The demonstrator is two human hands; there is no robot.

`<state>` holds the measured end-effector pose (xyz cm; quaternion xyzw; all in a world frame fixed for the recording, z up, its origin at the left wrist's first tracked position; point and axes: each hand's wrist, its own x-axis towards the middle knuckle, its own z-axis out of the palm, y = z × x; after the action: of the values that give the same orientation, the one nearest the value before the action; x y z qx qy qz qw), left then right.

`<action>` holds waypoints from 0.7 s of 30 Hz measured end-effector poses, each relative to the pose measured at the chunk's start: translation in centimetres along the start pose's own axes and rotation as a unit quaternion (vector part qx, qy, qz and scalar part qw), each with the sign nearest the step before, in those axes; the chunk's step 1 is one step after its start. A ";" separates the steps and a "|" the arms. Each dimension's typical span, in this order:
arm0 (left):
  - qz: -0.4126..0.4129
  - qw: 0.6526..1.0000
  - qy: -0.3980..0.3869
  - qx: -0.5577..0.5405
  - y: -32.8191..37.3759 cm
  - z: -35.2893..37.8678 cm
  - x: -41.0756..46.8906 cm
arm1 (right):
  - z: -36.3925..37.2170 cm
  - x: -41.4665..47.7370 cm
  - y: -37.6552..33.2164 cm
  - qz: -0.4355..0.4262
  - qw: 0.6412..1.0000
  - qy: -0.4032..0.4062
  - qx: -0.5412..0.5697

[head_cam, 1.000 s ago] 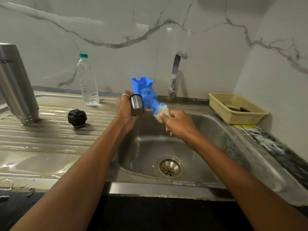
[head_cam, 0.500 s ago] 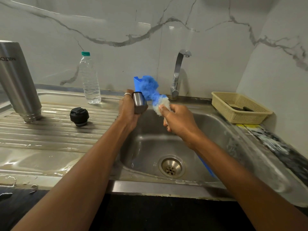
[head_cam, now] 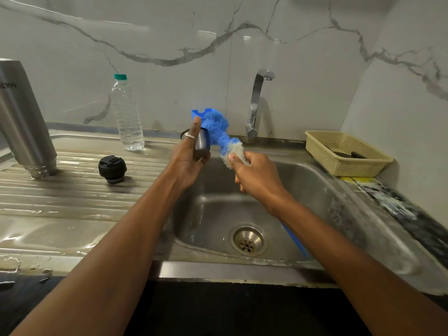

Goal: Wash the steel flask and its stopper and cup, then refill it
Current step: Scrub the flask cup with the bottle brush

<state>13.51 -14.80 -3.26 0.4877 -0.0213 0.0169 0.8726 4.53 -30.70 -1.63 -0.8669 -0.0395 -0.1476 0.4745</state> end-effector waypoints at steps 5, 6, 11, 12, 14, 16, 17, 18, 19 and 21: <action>0.017 0.998 0.031 -0.049 -0.4 -0.1 0.0 | 0.3 0.1 -0.3 -0.022 1.000 0.002 0.004; 0.012 0.998 0.028 -0.056 -0.3 0.0 0.0 | 0.5 0.1 -0.2 -0.017 1.000 0.000 -0.006; -0.036 0.997 0.022 -0.072 0.0 0.5 -0.2 | -0.4 0.5 0.5 0.002 1.000 0.006 -0.023; -0.040 0.996 0.019 -0.071 0.0 0.7 -0.3 | -0.5 0.4 0.3 -0.004 1.000 0.009 -0.014; -0.041 0.997 0.013 -0.067 -0.1 0.9 -0.4 | -0.4 0.5 -0.1 -0.016 1.000 0.009 -0.013; -0.031 0.998 0.009 -0.057 0.0 0.9 -0.5 | -0.1 0.5 0.1 -0.003 1.000 0.002 -0.030; -0.024 0.998 0.007 -0.052 0.2 0.8 -0.5 | -0.1 0.5 0.3 0.006 0.999 -0.001 -0.042; -0.018 0.999 0.004 -0.047 0.2 0.7 -0.6 | -0.2 0.4 0.5 0.013 0.999 -0.003 -0.052; -0.012 0.999 0.003 -0.041 0.2 0.7 -0.6 | -0.3 0.4 0.6 0.014 0.998 -0.002 -0.055; -0.007 0.999 0.011 -0.041 0.1 0.7 -0.4 | -0.5 0.4 0.5 0.004 0.999 0.004 -0.038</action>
<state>13.07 -15.32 -2.87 0.4510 -0.0090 0.0148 0.8923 4.90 -31.37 -1.67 -0.8840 -0.0283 -0.1501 0.4417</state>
